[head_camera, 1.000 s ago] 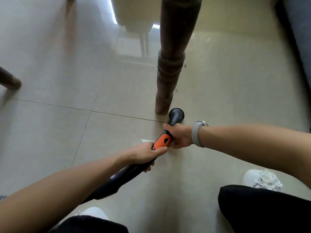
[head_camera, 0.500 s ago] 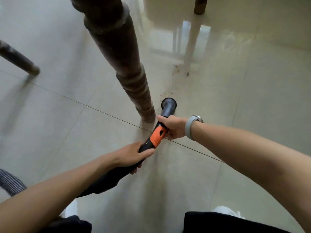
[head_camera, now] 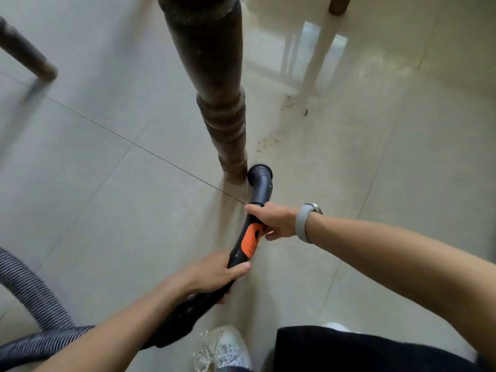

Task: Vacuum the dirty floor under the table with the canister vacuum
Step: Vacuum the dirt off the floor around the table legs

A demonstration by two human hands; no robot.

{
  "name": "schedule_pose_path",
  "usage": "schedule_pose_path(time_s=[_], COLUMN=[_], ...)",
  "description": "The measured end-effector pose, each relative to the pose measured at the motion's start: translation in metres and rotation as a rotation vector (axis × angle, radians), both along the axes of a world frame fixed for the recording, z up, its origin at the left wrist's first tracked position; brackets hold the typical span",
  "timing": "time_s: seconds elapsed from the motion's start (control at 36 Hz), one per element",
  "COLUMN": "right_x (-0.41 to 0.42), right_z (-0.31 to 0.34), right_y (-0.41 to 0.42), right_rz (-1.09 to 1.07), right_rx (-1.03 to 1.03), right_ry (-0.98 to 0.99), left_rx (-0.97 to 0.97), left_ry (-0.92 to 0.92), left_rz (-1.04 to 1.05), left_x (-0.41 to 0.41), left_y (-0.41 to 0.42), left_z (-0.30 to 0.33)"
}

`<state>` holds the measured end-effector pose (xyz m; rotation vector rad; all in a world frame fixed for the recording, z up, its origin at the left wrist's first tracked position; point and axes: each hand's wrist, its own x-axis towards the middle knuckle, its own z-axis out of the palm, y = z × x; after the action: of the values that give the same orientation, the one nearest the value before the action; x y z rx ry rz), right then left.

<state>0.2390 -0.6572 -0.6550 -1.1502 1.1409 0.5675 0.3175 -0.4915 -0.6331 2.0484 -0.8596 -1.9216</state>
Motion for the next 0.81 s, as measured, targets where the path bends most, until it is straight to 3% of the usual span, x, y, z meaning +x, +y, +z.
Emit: schedule_pose_path(time_s=[0.36,0.58,0.81], right_x=[-0.001,-0.006,-0.004], right_z=[0.024,0.005,-0.002], right_y=[-0.031,-0.066,-0.102], right_rz=[0.145,0.293,0.473], right_rx=[-0.059,-0.123,-0.176], right_ry=[0.186,0.069,-0.033], left_rx=[-0.046,-0.132,-0.157], left_ry=[0.238,-0.082,-0.111], left_rz=[0.036,-0.066,0.114], left_x=[-0.018,-0.047,-0.076], left_y=[-0.034,-0.069,-0.109], left_z=[0.024,0.008,-0.001])
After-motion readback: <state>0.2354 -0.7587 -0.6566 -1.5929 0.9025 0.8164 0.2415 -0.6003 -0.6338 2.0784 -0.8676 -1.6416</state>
